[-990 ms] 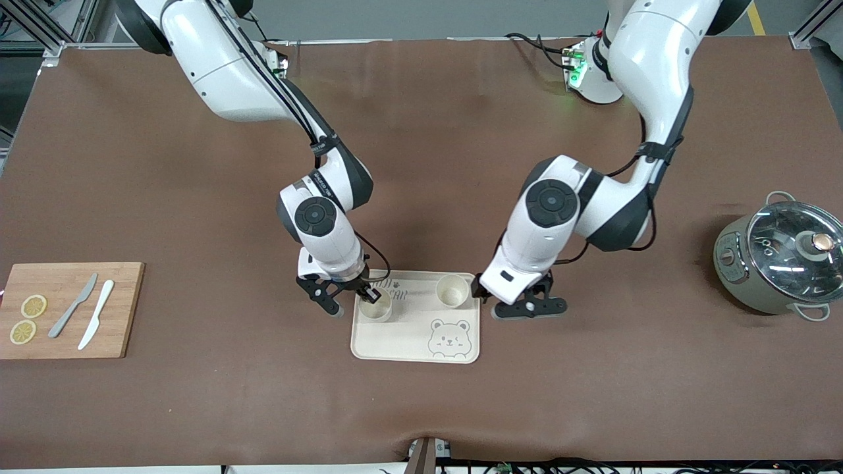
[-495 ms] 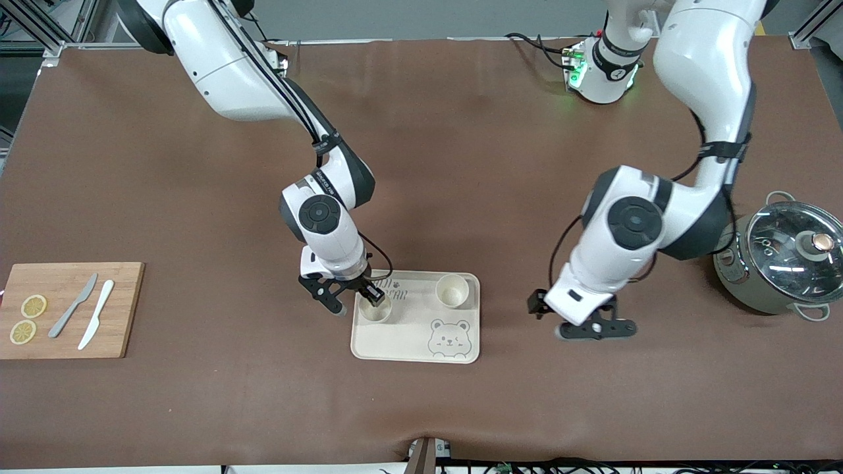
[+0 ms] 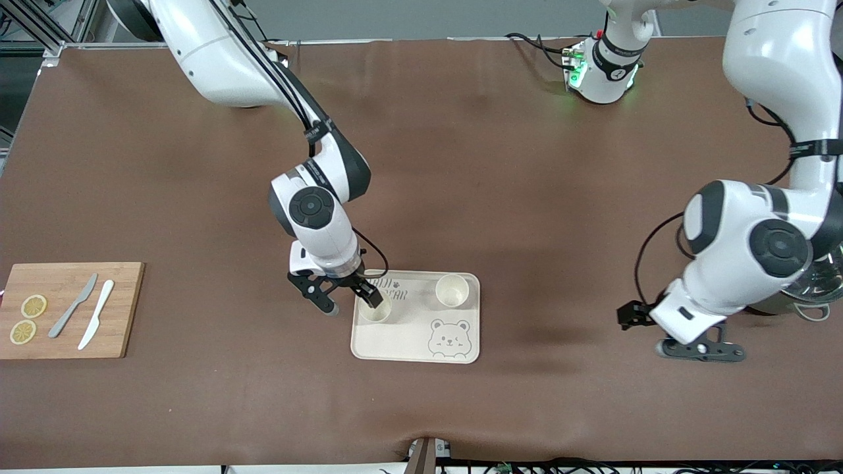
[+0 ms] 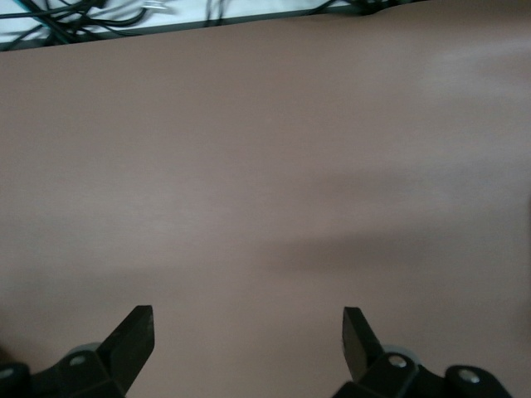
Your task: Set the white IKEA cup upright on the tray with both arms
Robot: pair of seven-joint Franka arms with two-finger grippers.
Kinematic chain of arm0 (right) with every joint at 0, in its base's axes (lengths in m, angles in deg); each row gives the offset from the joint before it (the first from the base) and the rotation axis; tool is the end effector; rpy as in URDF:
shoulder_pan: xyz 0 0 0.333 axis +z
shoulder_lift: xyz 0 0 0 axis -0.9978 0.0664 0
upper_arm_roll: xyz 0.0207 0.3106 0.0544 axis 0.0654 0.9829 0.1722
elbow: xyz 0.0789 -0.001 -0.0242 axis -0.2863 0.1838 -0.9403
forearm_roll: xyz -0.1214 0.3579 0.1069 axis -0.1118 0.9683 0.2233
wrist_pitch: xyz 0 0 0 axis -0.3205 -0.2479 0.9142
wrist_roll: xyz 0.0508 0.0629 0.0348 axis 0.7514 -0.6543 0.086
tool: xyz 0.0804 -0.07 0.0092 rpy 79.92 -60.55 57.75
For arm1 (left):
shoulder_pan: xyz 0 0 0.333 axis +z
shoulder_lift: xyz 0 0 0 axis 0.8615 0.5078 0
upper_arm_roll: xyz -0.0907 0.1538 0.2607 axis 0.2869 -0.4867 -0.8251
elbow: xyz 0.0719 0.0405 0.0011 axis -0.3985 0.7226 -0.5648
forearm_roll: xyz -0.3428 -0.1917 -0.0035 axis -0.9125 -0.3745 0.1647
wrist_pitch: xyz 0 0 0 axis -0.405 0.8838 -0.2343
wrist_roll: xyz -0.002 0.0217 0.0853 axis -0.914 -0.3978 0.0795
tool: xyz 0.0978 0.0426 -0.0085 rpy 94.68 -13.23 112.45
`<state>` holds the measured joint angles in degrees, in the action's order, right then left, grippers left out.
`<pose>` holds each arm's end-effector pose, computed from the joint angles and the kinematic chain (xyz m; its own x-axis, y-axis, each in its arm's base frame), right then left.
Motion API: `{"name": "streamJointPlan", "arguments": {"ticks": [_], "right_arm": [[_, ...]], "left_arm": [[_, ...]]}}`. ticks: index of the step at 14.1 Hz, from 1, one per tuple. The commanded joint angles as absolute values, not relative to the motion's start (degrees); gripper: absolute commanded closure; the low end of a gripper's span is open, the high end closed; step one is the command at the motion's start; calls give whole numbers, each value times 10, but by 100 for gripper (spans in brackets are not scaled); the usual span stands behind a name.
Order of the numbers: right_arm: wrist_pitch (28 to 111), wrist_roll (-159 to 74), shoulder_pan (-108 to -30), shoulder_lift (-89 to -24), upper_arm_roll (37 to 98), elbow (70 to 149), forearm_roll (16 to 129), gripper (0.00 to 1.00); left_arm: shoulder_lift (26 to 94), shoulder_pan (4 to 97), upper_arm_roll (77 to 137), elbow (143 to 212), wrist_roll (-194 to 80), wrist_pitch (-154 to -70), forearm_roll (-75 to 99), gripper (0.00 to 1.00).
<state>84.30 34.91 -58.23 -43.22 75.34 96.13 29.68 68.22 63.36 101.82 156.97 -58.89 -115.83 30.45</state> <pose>0.6287 0.3623 0.3063 0.7708 -0.6298 0.0960 -0.6209 -0.7764 -0.1082 0.7272 -0.0762 0.3877 0.9822 -0.1130 0.1500 -0.1126 -0.9936 -0.0111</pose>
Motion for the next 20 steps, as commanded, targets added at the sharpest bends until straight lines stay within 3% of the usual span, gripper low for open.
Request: {"name": "streamJointPlan", "arguments": {"ticks": [1,5,9,14,20], "right_arm": [[759,266,-615,-501,759,977,293,0],[604,42,-708,-602,760,976,356,0],[510,-143,-795,-663,757,981,357,0],[521,-250,-864,-722,757,1049,354,0],[649,-289,-892,-787,757,1192,354,0]], "left_arm": [[670,659,1023,1580,-631,-1149,293,0],[659,675,1023,1581,-644,-1146,282,0],[613,677,1023,1579,-643,-1072,272,0],[555,672,1023,1580,-634,-1001,251,0],[496,663,1023,1578,-633,-936,247,0]]}}
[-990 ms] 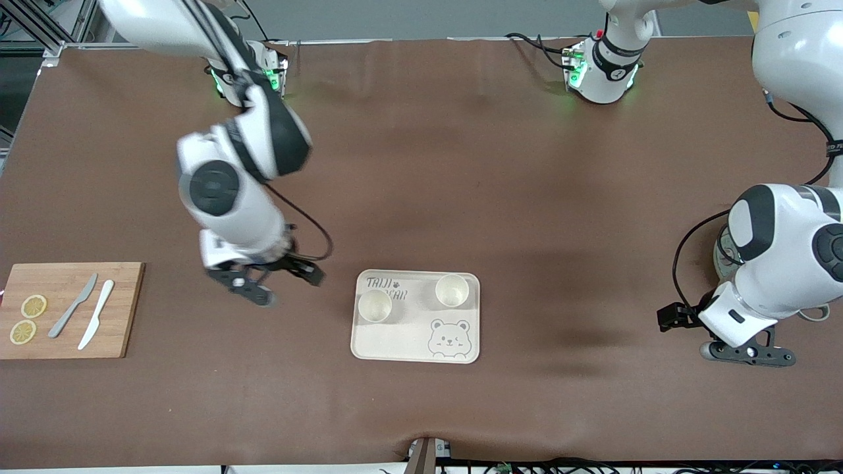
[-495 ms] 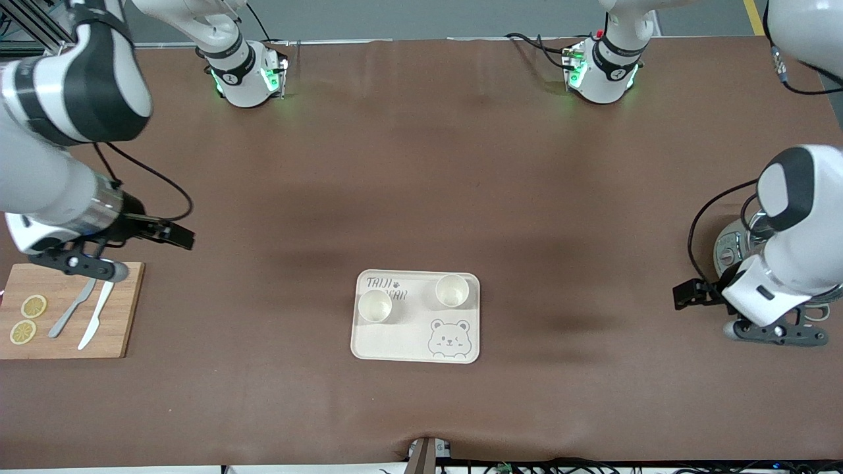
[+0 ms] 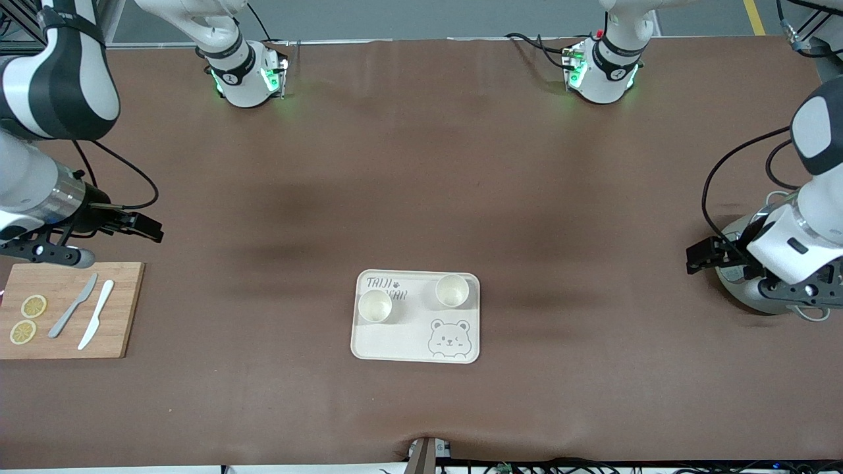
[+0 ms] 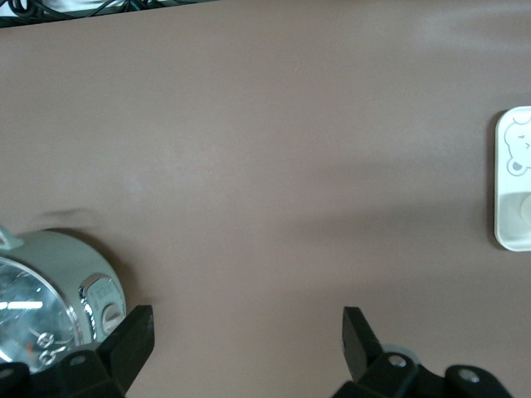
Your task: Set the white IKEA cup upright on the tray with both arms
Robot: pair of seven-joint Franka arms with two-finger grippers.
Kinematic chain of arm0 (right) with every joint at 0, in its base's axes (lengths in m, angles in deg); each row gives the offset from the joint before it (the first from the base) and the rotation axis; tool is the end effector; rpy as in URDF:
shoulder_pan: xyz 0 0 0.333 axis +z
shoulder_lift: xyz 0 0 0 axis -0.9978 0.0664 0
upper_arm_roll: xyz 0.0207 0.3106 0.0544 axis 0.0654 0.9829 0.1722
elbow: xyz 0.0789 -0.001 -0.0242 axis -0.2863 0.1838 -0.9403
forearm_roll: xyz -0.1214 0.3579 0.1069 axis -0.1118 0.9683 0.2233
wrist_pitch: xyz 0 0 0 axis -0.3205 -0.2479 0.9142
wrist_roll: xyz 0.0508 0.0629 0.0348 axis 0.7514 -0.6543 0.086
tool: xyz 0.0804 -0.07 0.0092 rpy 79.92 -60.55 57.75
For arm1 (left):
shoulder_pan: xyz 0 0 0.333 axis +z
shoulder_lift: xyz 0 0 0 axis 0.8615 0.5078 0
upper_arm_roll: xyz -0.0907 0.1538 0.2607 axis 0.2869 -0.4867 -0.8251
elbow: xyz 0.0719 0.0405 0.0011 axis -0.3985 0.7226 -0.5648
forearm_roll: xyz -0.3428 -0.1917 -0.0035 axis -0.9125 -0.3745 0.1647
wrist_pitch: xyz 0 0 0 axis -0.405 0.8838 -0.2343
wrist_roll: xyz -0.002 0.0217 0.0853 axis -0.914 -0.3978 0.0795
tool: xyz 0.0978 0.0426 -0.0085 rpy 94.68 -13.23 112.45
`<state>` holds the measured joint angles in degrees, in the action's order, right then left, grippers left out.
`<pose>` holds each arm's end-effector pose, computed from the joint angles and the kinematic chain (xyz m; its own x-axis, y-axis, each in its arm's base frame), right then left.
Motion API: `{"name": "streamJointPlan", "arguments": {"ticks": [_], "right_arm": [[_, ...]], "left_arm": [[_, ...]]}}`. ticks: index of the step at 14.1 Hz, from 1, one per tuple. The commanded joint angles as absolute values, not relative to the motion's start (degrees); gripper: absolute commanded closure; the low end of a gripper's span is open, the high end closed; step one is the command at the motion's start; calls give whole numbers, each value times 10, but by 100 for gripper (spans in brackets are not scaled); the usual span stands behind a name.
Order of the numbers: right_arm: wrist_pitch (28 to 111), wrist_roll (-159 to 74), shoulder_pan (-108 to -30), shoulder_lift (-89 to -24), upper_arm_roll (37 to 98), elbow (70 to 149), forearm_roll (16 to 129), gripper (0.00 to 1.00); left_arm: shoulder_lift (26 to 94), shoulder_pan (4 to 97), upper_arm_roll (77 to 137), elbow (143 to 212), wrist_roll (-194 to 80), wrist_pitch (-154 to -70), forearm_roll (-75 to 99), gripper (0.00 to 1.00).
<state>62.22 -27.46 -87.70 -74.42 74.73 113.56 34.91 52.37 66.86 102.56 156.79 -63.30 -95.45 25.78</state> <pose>0.5903 0.0042 0.4869 0.9868 -0.1617 -0.0104 -0.1617 -0.9868 0.0092 0.6585 -0.0448 0.5449 0.9911 -0.1148 0.0668 -0.1147 -0.9934 -0.0054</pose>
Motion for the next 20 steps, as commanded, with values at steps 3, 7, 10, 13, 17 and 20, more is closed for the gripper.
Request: {"name": "streamJointPlan", "arguments": {"ticks": [3,7,10,13,17,20], "right_arm": [[642,-312,-902,-798,757,1191,354,0],[581,-311,-904,-824,757,1164,355,0],[558,-310,-903,-831,757,1154,355,0],[530,-310,-903,-846,757,1146,355,0],[523,-309,-901,-846,759,1133,355,0],[516,-309,-902,-845,757,1122,355,0]], "left_arm": [[472,638,1012,1577,-614,-907,247,0],[432,619,1012,1577,-589,-856,222,0],[404,619,1011,1578,-583,-821,211,0],[389,621,1016,1579,-582,-815,210,0],[391,623,1017,1584,-585,-794,210,0],[393,623,1017,1589,-588,-784,210,0]]}}
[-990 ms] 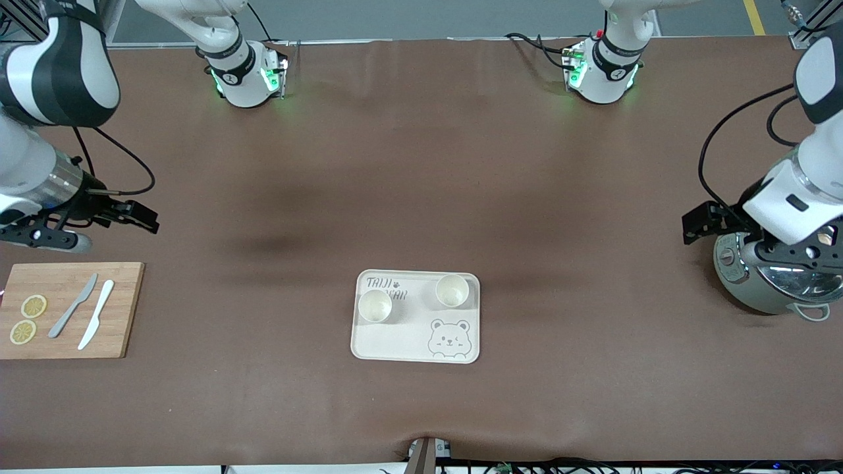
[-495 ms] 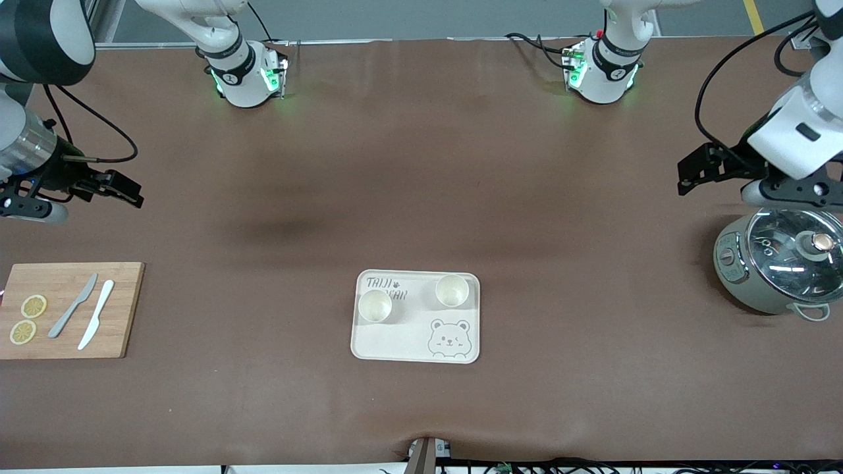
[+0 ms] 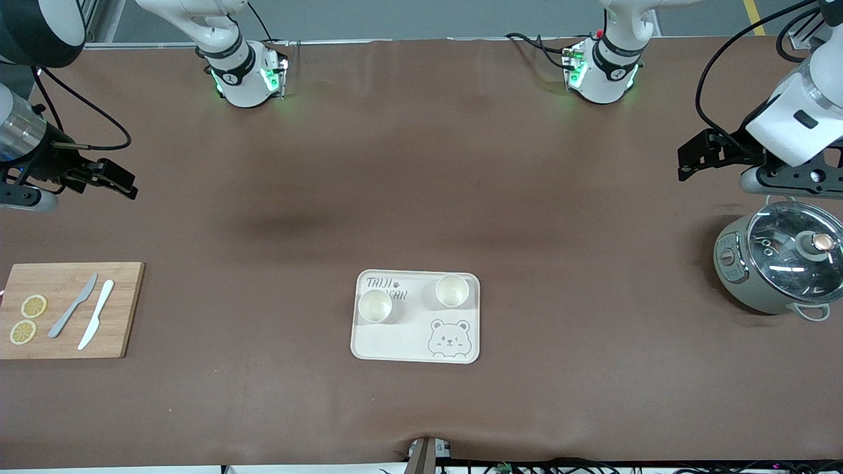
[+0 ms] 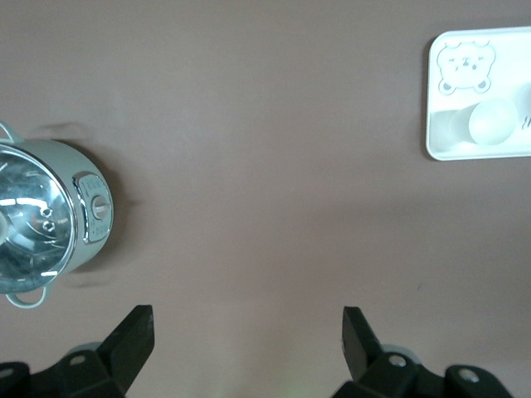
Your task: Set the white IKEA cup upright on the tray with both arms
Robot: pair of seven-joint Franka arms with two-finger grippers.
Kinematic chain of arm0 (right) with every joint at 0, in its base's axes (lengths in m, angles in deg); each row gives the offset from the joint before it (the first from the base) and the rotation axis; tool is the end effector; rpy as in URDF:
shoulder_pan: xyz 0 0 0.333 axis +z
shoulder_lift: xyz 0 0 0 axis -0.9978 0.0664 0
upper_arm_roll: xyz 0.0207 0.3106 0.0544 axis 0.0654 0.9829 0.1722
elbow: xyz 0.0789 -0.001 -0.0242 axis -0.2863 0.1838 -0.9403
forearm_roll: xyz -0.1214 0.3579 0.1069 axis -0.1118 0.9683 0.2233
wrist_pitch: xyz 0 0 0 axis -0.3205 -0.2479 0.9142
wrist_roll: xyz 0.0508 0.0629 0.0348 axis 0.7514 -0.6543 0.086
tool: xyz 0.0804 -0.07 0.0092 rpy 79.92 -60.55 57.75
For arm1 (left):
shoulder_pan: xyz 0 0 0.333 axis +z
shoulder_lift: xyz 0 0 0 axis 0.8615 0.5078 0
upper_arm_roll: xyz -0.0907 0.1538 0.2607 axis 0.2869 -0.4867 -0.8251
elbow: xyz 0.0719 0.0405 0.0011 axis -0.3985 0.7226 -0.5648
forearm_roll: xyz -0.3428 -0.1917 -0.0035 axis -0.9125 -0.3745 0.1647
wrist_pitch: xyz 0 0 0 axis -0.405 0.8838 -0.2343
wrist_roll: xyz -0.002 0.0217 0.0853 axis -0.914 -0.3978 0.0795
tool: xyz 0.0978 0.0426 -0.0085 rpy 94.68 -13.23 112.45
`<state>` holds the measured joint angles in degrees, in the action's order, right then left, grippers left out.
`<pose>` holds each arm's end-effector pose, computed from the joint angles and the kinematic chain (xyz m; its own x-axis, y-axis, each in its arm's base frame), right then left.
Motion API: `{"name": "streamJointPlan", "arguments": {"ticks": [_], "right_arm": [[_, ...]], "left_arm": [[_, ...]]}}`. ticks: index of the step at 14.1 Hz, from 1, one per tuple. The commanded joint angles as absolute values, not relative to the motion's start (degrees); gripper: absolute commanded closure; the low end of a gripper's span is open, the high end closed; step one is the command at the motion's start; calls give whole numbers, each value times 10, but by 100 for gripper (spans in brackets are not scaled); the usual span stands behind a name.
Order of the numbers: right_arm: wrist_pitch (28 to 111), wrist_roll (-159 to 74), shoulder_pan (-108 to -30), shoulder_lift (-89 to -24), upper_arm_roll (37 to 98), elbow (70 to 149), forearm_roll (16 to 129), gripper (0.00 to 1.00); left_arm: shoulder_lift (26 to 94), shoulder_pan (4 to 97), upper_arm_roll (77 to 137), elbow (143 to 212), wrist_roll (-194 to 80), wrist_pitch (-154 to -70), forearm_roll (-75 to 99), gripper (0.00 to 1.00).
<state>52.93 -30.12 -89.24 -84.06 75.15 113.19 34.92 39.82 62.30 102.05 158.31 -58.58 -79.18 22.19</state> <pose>0.5405 -0.0057 0.5711 0.9906 -0.1369 0.0024 -0.1370 -0.9905 0.0139 0.5652 -0.0962 0.6392 0.9942 -0.1030 -0.0313 -0.1029 -0.9947 0.0021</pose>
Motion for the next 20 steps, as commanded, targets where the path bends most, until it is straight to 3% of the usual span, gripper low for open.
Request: {"name": "streamJointPlan", "arguments": {"ticks": [1,20], "right_arm": [[513,-310,-903,-844,757,1122,355,0],[520,-310,-908,-837,757,1098,357,0]], "left_arm": [[394,622,1017,1588,-586,-785,210,0],[404,626,1016,1586,-589,-805,211,0]]}}
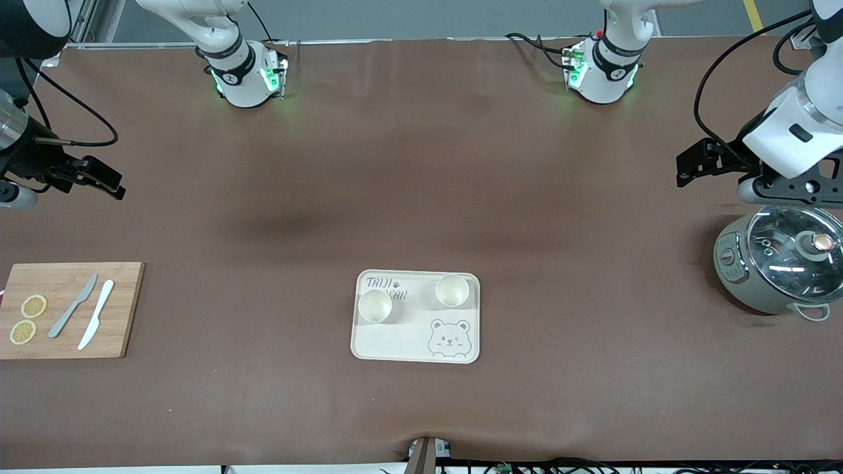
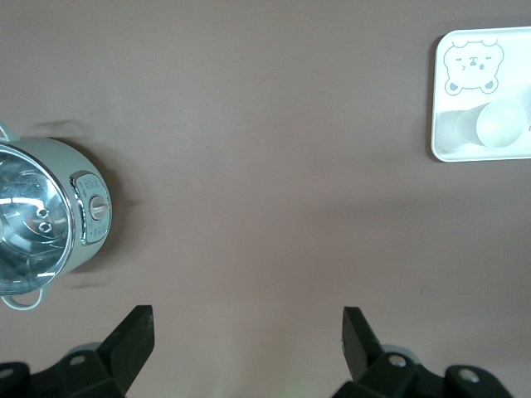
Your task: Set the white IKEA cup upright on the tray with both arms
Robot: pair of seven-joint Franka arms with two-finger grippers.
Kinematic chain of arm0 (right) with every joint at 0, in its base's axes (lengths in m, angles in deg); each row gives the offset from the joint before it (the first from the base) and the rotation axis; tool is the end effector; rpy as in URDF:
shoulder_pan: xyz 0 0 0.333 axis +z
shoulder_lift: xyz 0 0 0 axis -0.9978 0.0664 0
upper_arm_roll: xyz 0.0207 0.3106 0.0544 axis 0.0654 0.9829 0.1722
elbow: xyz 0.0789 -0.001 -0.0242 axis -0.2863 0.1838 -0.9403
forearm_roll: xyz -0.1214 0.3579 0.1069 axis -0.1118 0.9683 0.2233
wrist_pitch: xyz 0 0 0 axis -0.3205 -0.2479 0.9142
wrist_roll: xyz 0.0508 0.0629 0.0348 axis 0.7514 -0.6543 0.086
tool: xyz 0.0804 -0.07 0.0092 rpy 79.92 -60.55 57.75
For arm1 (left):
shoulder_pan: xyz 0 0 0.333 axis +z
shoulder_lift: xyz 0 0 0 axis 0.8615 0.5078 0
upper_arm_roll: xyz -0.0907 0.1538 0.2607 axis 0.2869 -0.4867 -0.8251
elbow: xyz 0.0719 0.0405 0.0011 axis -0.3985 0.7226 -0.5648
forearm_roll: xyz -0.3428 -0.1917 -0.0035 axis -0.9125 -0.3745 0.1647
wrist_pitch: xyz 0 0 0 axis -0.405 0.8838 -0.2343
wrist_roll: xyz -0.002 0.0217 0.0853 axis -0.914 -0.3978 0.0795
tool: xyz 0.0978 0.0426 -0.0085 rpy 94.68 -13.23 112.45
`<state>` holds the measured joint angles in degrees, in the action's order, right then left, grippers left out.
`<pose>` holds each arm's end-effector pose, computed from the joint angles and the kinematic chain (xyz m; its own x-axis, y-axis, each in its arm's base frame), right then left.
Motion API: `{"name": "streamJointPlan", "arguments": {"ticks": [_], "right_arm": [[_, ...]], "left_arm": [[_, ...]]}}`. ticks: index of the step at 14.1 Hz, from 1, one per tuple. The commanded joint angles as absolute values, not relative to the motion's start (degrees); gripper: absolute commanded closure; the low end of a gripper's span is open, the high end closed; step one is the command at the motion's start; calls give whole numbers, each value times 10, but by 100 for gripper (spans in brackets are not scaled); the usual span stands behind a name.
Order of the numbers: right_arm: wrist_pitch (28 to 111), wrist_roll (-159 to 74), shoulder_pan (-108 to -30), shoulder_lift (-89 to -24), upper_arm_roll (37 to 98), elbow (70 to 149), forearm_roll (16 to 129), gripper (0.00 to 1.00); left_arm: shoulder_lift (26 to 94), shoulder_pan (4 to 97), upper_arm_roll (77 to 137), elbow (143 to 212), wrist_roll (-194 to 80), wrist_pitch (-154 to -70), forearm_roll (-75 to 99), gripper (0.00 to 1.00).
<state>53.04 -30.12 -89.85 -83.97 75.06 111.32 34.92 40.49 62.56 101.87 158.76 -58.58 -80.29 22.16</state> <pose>0.5435 -0.0124 0.5861 0.9882 -0.1489 0.0351 -0.1493 -0.9887 0.0096 0.5715 -0.0922 0.6306 0.9949 -0.0955 -0.0314 -0.0954 -0.9954 0.0049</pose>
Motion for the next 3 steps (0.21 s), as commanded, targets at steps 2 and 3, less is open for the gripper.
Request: {"name": "streamJointPlan", "arguments": {"ticks": [2,3], "right_arm": [[519,-309,-907,-837,758,1098,357,0],[519,-309,-906,-837,758,1097,357,0]], "left_arm": [[404,626,1016,1586,-589,-805,211,0],[404,626,1016,1586,-589,-805,211,0]]}}
